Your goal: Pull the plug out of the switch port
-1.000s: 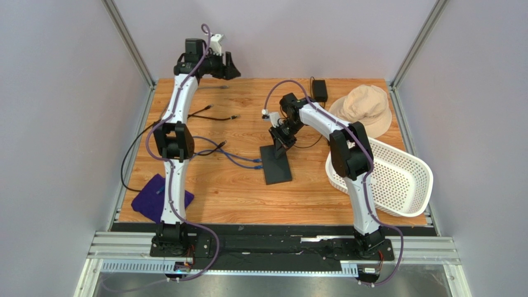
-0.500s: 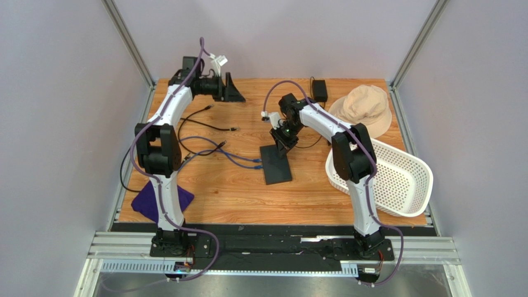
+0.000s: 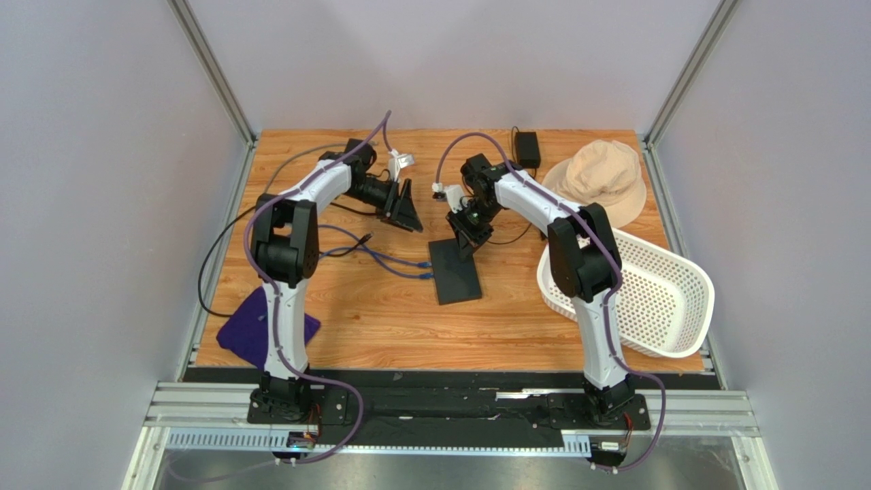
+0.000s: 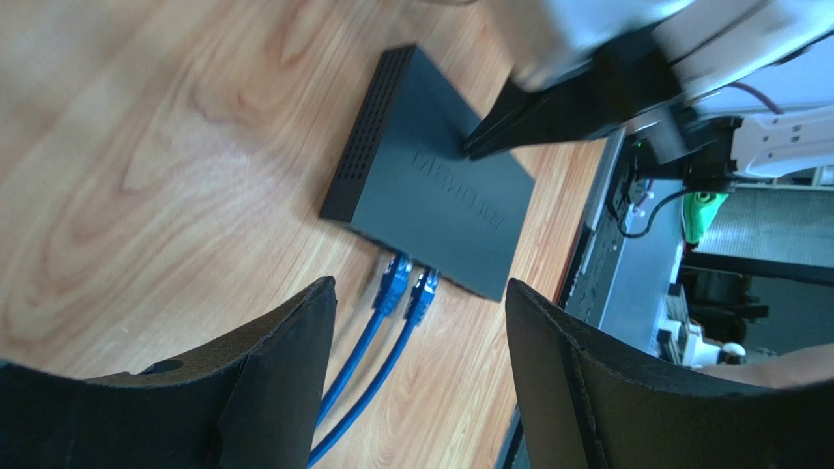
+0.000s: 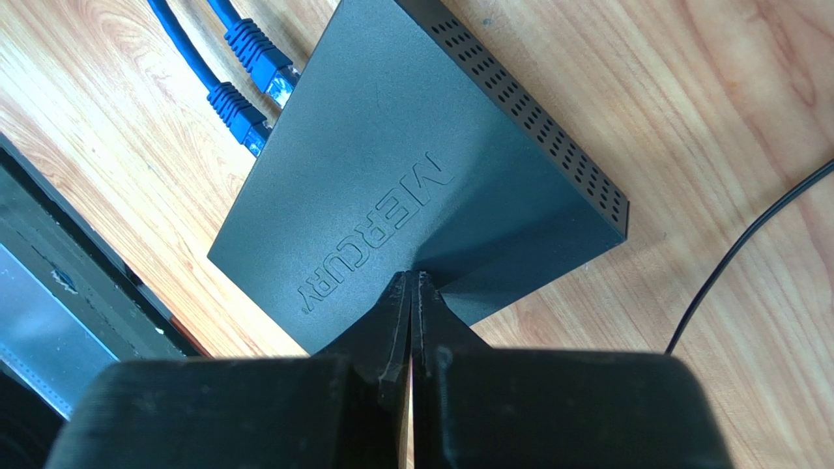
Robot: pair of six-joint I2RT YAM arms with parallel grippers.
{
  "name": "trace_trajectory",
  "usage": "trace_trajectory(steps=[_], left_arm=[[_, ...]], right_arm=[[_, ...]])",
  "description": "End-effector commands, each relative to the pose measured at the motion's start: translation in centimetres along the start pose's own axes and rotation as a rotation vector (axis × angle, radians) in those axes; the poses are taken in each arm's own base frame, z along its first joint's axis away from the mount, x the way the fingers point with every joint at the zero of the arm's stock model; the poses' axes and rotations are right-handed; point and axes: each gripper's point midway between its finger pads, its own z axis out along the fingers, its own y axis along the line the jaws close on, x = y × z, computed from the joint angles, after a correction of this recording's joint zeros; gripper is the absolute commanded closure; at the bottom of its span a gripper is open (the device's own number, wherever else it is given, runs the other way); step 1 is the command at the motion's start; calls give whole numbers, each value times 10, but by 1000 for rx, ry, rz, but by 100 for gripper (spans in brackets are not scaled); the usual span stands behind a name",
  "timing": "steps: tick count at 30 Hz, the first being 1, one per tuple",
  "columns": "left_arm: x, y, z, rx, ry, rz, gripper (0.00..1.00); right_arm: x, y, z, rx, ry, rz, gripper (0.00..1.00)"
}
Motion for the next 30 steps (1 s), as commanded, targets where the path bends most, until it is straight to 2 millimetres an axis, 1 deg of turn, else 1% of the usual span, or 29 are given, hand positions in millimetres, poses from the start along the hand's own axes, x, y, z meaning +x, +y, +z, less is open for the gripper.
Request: trace_trajectory(steps=[1, 6, 10, 13, 18, 20, 25, 30], left_arm=[[25, 1, 5, 18, 80, 39, 28], [37, 6, 12, 13, 130, 15, 30], [48, 7, 22, 25, 170, -4, 31], [53, 9, 31, 20, 197, -8, 32], [55, 15, 41, 11, 221, -17, 32], [61, 18, 45, 21, 245, -45, 33], [65, 20, 49, 39, 257, -65, 39], [70, 16, 55, 76, 288, -72, 44]], right_arm=[[5, -15, 15, 23, 21, 17, 100], [6, -14, 16, 19, 24, 17, 100], [6, -16, 16, 12, 21, 30, 100], [7, -15, 16, 3, 21, 38, 100], [9, -14, 16, -8, 22, 50, 100], [11, -15, 15, -15, 22, 64, 100], [14, -22, 11, -23, 14, 103, 100], [15, -22, 13, -26, 19, 104, 100]])
